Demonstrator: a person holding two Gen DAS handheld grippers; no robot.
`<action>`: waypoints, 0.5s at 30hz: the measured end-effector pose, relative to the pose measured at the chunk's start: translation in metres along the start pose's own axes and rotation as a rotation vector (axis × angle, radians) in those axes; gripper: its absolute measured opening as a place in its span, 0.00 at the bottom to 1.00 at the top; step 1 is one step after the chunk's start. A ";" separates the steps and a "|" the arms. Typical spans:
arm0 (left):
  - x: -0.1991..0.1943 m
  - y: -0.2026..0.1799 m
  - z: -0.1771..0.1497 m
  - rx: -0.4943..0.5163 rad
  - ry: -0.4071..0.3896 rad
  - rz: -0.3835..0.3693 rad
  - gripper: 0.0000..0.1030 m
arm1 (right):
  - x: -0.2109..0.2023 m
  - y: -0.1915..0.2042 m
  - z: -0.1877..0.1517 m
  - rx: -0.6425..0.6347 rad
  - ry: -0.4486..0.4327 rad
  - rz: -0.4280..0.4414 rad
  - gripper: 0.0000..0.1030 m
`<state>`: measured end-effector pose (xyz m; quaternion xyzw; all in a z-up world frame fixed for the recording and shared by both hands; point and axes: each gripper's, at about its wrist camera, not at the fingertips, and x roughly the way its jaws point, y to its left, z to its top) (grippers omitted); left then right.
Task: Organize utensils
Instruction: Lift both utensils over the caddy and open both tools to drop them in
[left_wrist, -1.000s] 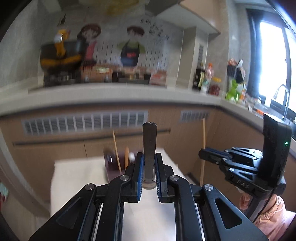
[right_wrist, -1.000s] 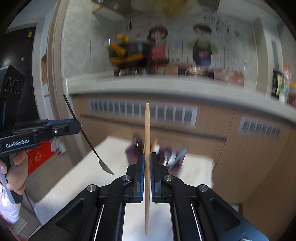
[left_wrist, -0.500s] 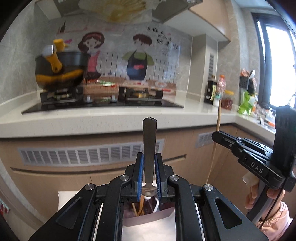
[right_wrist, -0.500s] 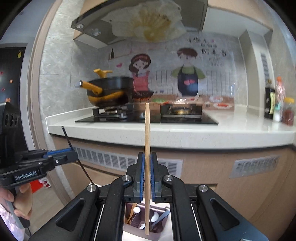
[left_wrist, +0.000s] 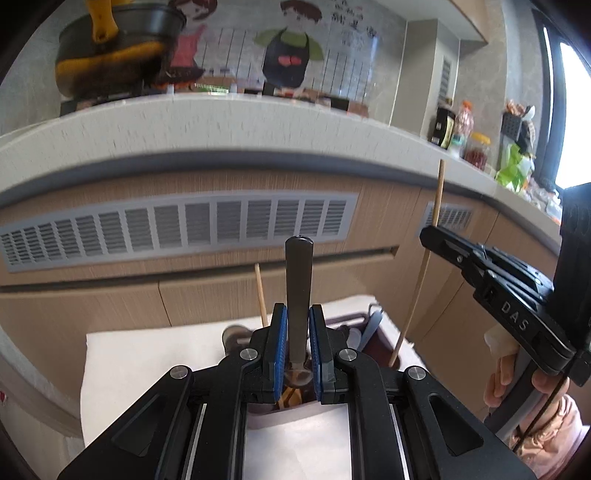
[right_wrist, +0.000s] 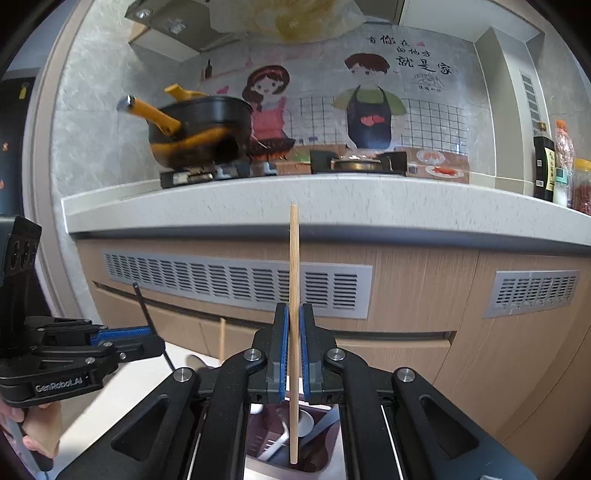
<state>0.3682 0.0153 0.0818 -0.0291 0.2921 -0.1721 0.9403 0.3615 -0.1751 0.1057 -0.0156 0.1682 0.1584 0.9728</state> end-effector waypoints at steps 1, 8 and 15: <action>0.004 0.001 -0.002 0.000 0.007 0.002 0.12 | 0.005 -0.001 -0.004 -0.003 0.009 -0.005 0.05; 0.039 0.012 -0.026 -0.038 0.099 -0.021 0.12 | 0.038 -0.014 -0.033 0.050 0.109 0.018 0.05; 0.067 0.018 -0.051 -0.082 0.172 -0.026 0.12 | 0.063 -0.022 -0.071 0.097 0.214 0.044 0.05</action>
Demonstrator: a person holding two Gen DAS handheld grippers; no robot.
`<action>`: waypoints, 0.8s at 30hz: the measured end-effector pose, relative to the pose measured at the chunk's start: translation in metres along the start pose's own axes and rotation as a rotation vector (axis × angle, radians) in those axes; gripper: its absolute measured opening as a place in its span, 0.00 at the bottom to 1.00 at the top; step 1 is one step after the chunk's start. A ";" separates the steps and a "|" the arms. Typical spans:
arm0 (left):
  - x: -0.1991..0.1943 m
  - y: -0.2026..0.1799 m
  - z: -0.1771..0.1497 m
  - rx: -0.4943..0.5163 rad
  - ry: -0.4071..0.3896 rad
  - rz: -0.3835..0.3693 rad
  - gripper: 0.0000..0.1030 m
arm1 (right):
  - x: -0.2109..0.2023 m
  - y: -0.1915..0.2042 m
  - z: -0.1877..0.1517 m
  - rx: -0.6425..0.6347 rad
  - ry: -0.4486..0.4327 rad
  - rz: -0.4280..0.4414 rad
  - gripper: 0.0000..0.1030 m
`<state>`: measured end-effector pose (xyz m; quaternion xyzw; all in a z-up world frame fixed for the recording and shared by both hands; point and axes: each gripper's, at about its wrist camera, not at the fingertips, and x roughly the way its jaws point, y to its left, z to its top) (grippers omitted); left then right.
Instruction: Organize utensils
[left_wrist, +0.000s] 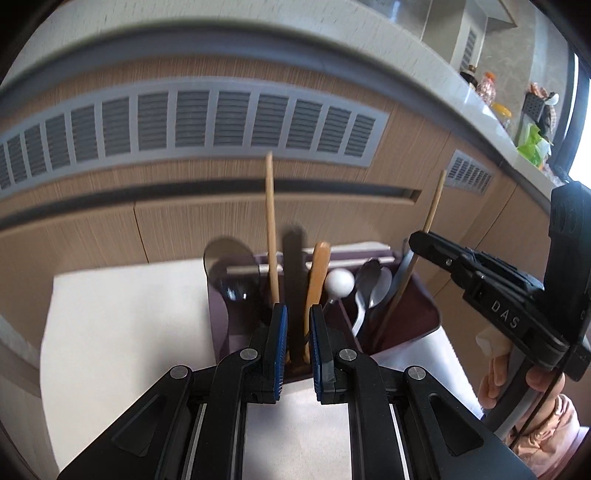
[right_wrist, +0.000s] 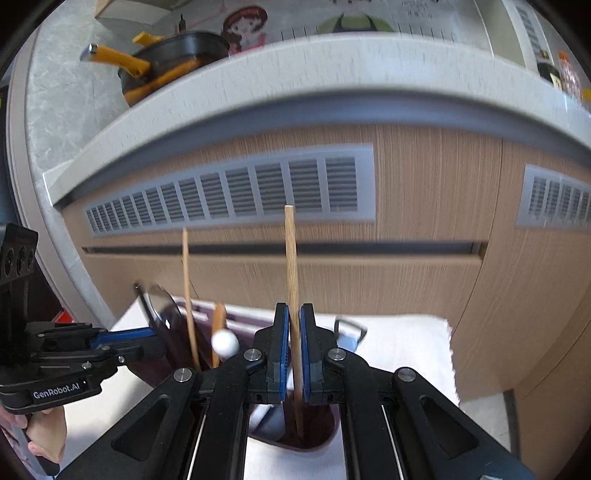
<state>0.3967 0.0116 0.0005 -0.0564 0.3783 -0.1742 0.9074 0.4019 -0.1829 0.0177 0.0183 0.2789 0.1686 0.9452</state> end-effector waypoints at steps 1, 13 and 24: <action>0.001 0.001 -0.001 -0.003 0.004 0.001 0.12 | 0.003 -0.001 -0.004 0.003 0.012 0.002 0.05; -0.039 0.003 -0.024 -0.114 -0.041 0.045 0.28 | -0.017 0.004 -0.026 0.042 0.062 0.050 0.38; -0.166 -0.043 -0.099 -0.055 -0.284 0.235 0.87 | -0.149 0.042 -0.076 0.039 -0.046 -0.024 0.95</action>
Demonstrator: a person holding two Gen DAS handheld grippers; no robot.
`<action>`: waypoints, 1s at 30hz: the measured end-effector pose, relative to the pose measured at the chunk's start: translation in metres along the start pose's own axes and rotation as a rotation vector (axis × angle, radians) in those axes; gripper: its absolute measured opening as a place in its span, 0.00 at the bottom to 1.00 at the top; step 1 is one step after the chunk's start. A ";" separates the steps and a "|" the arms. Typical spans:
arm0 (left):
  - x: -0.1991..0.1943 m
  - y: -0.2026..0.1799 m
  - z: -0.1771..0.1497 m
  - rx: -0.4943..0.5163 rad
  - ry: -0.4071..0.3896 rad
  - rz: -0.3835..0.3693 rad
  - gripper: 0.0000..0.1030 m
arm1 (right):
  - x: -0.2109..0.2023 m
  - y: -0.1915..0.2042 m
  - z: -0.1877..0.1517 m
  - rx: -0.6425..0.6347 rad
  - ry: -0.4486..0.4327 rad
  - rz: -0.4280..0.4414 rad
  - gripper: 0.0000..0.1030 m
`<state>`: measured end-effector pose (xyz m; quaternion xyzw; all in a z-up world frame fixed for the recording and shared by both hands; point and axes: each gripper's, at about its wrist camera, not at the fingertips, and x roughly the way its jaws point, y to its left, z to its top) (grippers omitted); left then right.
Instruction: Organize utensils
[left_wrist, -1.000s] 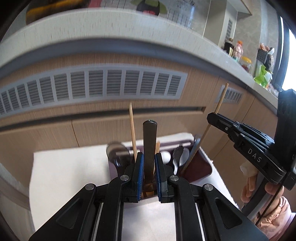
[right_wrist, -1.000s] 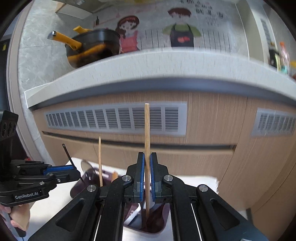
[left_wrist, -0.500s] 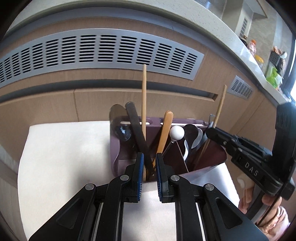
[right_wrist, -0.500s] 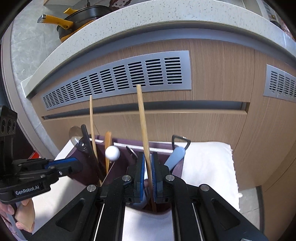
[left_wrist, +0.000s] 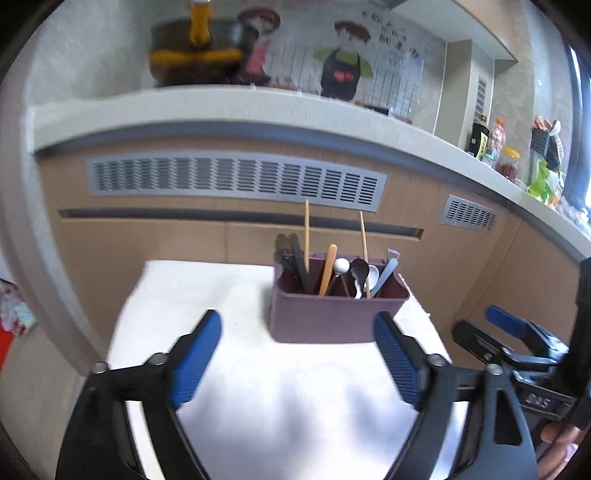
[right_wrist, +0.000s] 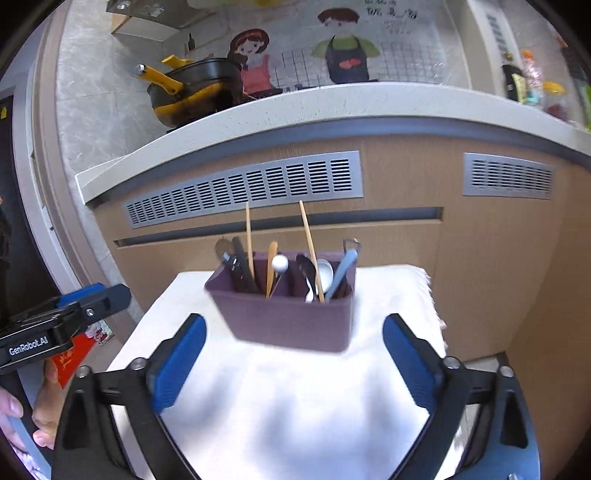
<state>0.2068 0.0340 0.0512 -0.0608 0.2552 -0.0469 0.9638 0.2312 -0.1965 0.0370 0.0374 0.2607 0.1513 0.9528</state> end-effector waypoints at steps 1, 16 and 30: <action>-0.007 -0.002 -0.006 0.011 -0.014 0.015 0.91 | -0.008 0.004 -0.006 -0.008 0.002 -0.009 0.96; -0.073 -0.021 -0.098 0.064 -0.033 0.170 1.00 | -0.084 0.022 -0.086 -0.040 0.028 -0.165 1.00; -0.073 -0.027 -0.101 0.074 0.015 0.129 1.00 | -0.089 0.022 -0.093 -0.069 0.017 -0.211 1.00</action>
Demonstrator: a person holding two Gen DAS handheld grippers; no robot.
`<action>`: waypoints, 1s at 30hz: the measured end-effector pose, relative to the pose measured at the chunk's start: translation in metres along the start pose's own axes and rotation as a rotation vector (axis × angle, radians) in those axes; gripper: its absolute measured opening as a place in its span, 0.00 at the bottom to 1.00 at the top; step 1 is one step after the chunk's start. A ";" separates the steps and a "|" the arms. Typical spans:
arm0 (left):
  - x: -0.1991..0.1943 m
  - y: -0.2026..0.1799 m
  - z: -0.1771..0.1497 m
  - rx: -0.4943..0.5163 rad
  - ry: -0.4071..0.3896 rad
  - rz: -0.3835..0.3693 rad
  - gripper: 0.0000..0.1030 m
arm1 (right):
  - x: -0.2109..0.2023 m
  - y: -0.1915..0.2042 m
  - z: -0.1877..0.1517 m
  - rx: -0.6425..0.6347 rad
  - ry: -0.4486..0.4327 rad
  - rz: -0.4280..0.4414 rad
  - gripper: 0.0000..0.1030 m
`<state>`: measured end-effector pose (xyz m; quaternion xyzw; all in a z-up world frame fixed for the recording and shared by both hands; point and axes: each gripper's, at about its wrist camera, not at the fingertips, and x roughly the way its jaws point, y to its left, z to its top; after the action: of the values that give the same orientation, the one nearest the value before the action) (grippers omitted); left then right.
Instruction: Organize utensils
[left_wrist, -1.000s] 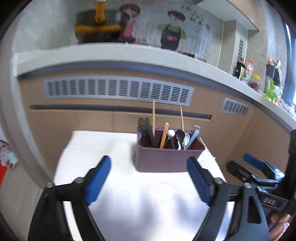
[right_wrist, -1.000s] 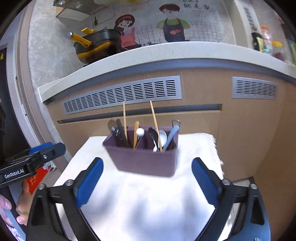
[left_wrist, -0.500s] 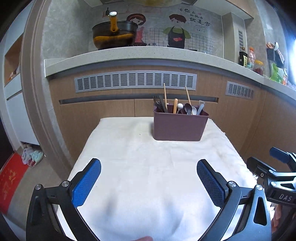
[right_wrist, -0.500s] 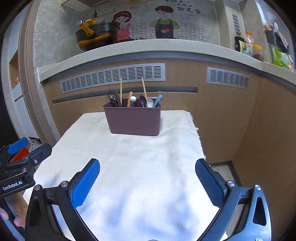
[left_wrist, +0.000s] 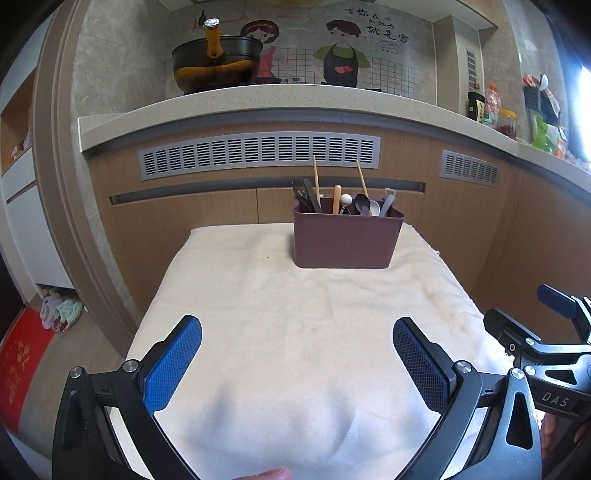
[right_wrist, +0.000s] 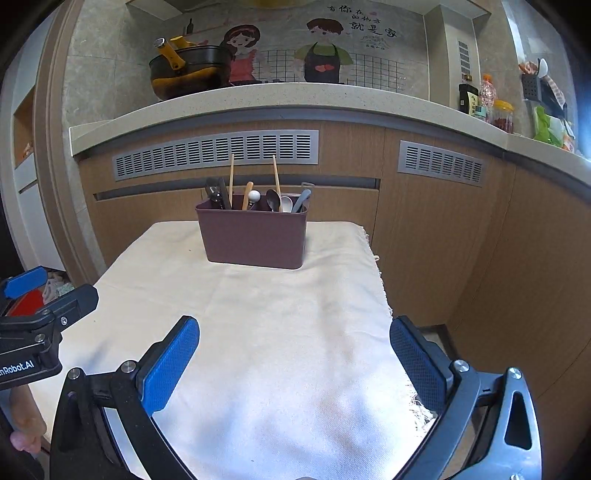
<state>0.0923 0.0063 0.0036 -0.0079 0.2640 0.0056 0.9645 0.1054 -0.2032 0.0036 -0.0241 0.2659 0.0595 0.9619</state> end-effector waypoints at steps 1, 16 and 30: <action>0.000 0.000 0.000 0.000 0.002 0.000 1.00 | 0.000 -0.001 0.000 0.000 0.000 0.002 1.00; 0.002 0.000 0.000 0.005 0.012 -0.008 1.00 | -0.006 -0.006 0.001 0.004 -0.019 0.001 1.00; 0.002 -0.003 -0.002 0.017 0.017 -0.014 1.00 | -0.006 -0.007 0.000 0.010 -0.012 0.017 1.00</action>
<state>0.0929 0.0037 0.0013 -0.0016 0.2721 -0.0036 0.9623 0.1014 -0.2106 0.0067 -0.0166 0.2605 0.0666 0.9630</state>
